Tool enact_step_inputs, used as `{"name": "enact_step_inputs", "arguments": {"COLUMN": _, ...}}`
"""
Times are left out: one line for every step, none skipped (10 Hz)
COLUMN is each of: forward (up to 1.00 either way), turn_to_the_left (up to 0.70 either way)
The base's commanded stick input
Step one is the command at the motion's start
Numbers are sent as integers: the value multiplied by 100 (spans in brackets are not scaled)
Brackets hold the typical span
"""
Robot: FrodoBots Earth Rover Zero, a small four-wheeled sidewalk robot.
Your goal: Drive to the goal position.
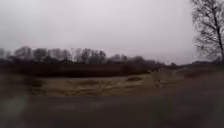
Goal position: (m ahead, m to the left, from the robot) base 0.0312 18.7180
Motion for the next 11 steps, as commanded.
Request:
{"name": "enact_step_inputs", "arguments": {"forward": 0, "turn_to_the_left": 70}}
{"name": "enact_step_inputs", "arguments": {"forward": 0, "turn_to_the_left": 70}}
{"name": "enact_step_inputs", "arguments": {"forward": 0, "turn_to_the_left": 70}}
{"name": "enact_step_inputs", "arguments": {"forward": 0, "turn_to_the_left": 70}}
{"name": "enact_step_inputs", "arguments": {"forward": 0, "turn_to_the_left": 70}}
{"name": "enact_step_inputs", "arguments": {"forward": 0, "turn_to_the_left": 70}}
{"name": "enact_step_inputs", "arguments": {"forward": 0, "turn_to_the_left": 70}}
{"name": "enact_step_inputs", "arguments": {"forward": 0, "turn_to_the_left": 70}}
{"name": "enact_step_inputs", "arguments": {"forward": 0, "turn_to_the_left": 70}}
{"name": "enact_step_inputs", "arguments": {"forward": 0, "turn_to_the_left": 70}}
{"name": "enact_step_inputs", "arguments": {"forward": 0, "turn_to_the_left": 70}}
